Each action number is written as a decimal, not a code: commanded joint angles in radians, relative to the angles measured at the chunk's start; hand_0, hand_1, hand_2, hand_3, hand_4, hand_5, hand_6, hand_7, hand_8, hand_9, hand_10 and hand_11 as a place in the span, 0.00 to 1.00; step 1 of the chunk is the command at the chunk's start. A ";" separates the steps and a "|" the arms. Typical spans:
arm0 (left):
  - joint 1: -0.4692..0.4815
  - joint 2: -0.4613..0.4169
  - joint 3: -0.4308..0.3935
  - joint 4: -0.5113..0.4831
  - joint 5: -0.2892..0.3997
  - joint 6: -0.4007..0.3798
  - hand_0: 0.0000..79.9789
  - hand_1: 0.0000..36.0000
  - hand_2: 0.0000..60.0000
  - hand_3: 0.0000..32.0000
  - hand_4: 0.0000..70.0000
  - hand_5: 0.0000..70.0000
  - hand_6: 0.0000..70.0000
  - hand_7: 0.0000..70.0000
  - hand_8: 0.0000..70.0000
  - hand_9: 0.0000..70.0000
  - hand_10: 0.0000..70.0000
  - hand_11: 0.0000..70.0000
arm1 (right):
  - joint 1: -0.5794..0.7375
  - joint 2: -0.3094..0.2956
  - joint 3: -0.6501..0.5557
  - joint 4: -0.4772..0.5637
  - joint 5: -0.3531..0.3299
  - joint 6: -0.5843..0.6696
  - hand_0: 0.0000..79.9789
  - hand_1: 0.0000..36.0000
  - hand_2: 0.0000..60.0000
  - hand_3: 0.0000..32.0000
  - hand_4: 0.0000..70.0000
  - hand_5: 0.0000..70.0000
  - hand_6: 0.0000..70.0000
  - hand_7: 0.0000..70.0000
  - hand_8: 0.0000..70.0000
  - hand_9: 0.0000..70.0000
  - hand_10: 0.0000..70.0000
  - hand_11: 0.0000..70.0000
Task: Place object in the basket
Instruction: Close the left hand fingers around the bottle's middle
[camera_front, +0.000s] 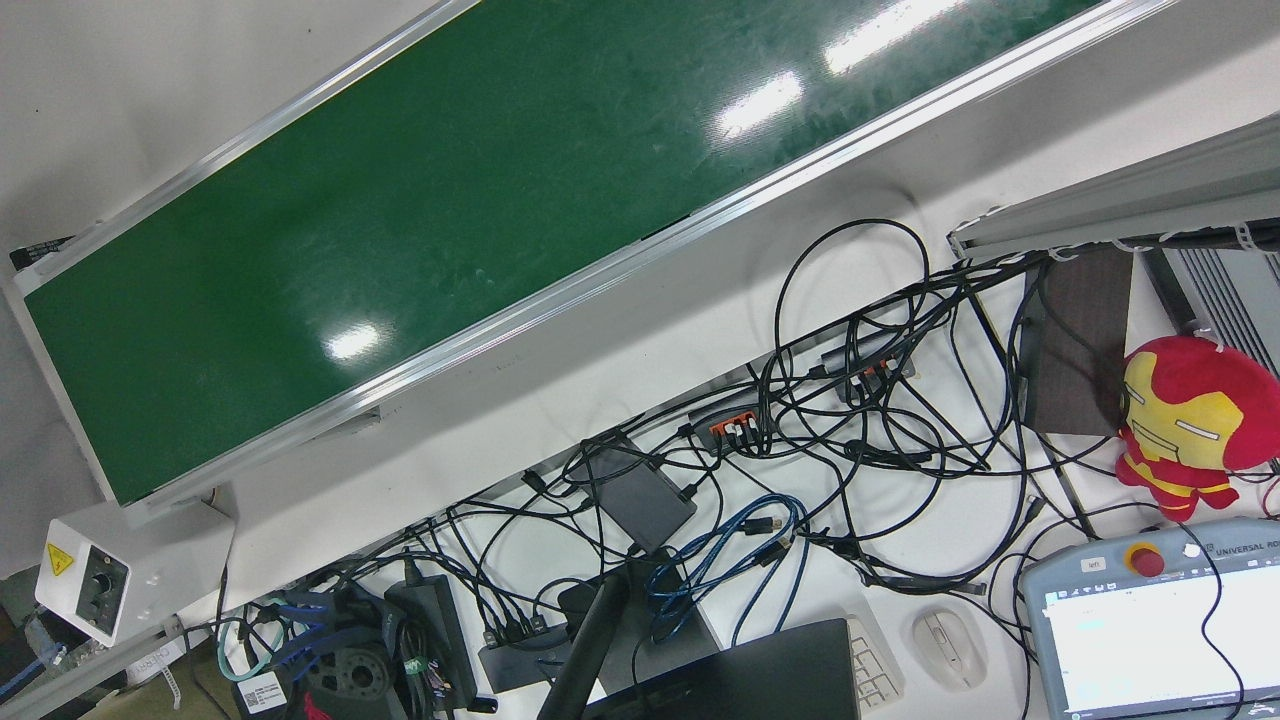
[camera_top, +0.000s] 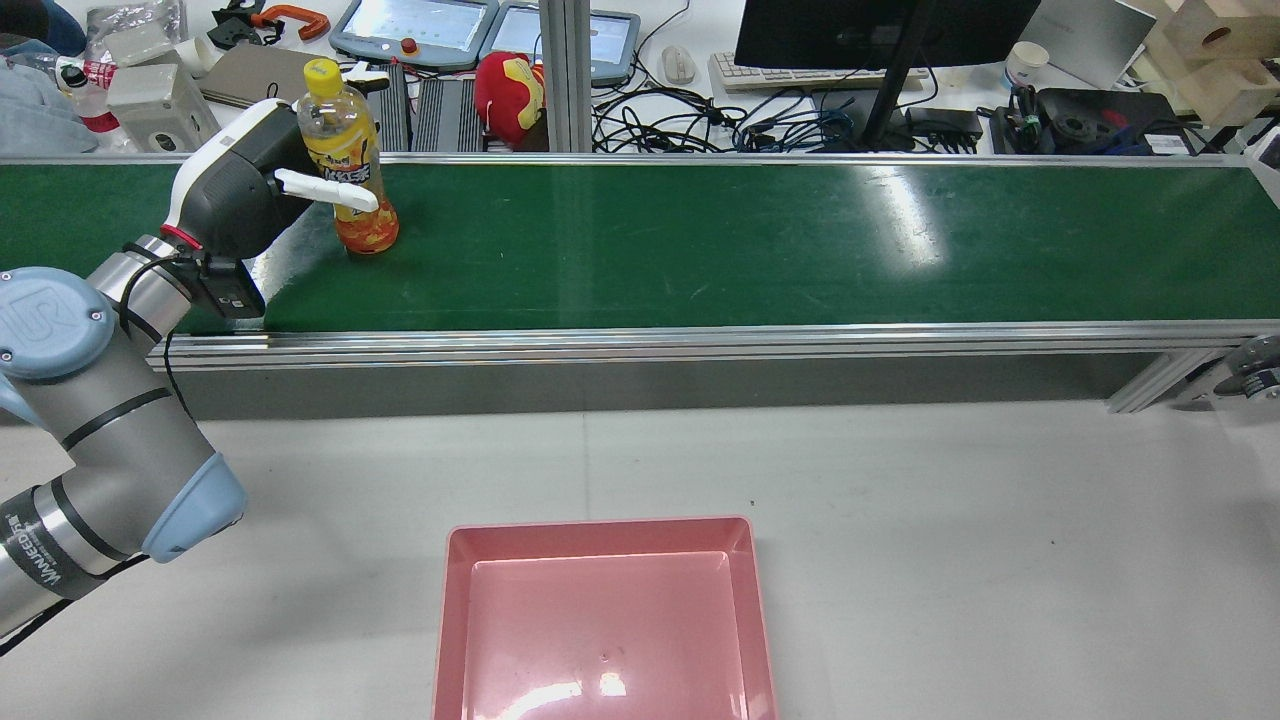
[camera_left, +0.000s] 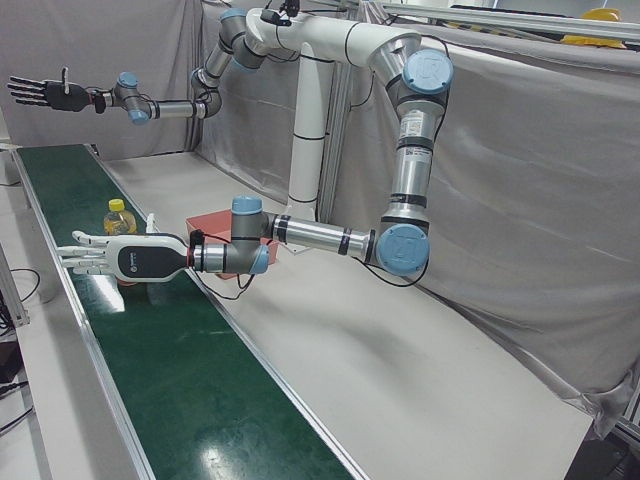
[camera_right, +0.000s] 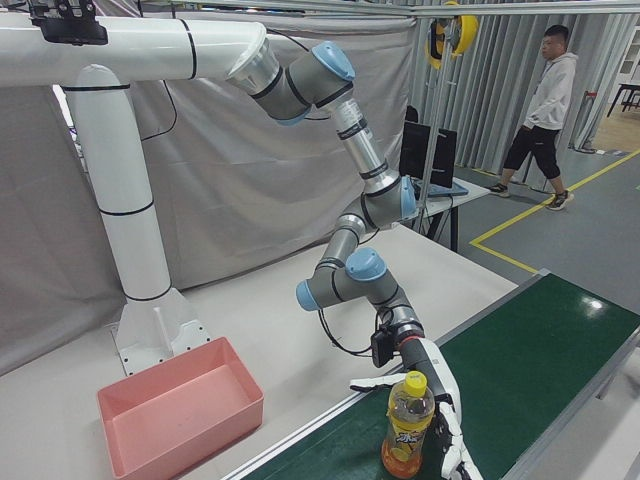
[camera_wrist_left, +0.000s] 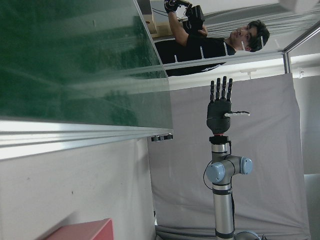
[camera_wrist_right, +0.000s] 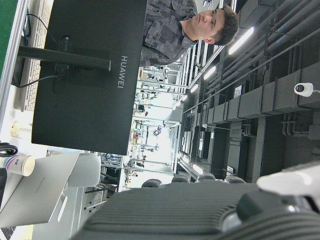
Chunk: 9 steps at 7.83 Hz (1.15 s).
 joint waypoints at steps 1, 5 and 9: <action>0.004 -0.018 -0.011 0.021 0.000 -0.009 0.71 0.38 0.00 0.00 0.09 0.41 0.00 0.05 0.00 0.00 0.09 0.16 | 0.001 0.000 0.002 0.000 0.000 0.000 0.00 0.00 0.00 0.00 0.00 0.00 0.00 0.00 0.00 0.00 0.00 0.00; 0.004 -0.097 -0.013 0.206 0.000 -0.006 0.80 0.81 1.00 0.00 1.00 1.00 1.00 1.00 1.00 1.00 0.96 1.00 | 0.001 0.000 0.003 0.000 0.000 0.000 0.00 0.00 0.00 0.00 0.00 0.00 0.00 0.00 0.00 0.00 0.00 0.00; 0.007 -0.153 -0.089 0.295 0.012 -0.008 0.74 0.91 1.00 0.00 1.00 1.00 1.00 1.00 1.00 1.00 0.98 1.00 | 0.001 0.000 0.003 0.000 0.000 0.000 0.00 0.00 0.00 0.00 0.00 0.00 0.00 0.00 0.00 0.00 0.00 0.00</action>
